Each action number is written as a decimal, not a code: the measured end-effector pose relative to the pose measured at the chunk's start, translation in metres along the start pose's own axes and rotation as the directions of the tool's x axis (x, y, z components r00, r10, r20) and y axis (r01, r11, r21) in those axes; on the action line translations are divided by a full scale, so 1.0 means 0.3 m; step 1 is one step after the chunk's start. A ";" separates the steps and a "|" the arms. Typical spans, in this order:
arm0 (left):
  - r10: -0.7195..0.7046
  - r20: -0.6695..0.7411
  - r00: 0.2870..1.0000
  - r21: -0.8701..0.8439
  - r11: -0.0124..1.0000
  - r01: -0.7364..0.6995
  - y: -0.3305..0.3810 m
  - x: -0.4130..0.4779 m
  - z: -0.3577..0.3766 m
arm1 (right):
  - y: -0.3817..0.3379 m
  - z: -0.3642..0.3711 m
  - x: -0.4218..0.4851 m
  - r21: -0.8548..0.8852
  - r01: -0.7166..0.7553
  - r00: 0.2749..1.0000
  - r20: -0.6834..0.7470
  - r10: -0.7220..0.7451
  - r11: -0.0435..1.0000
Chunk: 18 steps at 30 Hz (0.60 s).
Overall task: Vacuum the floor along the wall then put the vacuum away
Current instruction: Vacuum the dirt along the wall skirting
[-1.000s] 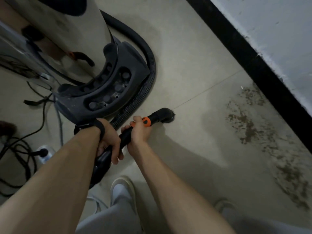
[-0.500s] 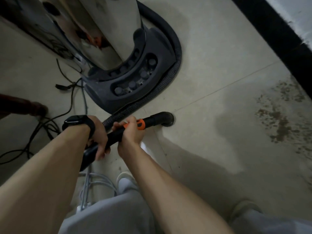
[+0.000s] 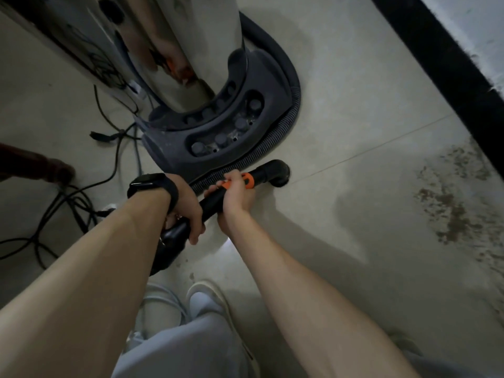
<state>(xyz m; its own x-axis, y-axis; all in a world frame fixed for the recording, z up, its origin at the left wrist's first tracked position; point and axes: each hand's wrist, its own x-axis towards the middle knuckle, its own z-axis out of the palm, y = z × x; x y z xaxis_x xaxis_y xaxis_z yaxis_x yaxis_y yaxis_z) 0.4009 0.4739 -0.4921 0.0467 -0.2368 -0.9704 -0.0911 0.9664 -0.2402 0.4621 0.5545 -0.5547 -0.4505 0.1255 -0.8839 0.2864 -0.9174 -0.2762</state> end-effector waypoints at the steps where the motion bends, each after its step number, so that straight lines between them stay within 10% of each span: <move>1: 0.005 -0.014 1.000 -0.002 1.000 -0.005 -0.010 0.000 -0.001 | 0.001 0.011 0.000 -0.019 -0.015 1.000 0.024 0.015 1.000; 18: 0.415 0.015 0.910 -0.011 0.910 -0.415 0.474 -0.395 0.466 | -0.614 -0.444 -0.396 -0.096 0.088 0.960 -0.259 -0.110 0.992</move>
<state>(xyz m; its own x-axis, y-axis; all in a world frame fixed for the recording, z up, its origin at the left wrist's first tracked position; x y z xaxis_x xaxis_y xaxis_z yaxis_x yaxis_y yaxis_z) 0.5213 0.6533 -0.4079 0.0191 0.1870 -0.9822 -0.1128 0.9765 0.1838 0.5754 0.7587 -0.4492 -0.2453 0.3191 -0.9154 0.3251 -0.8625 -0.3878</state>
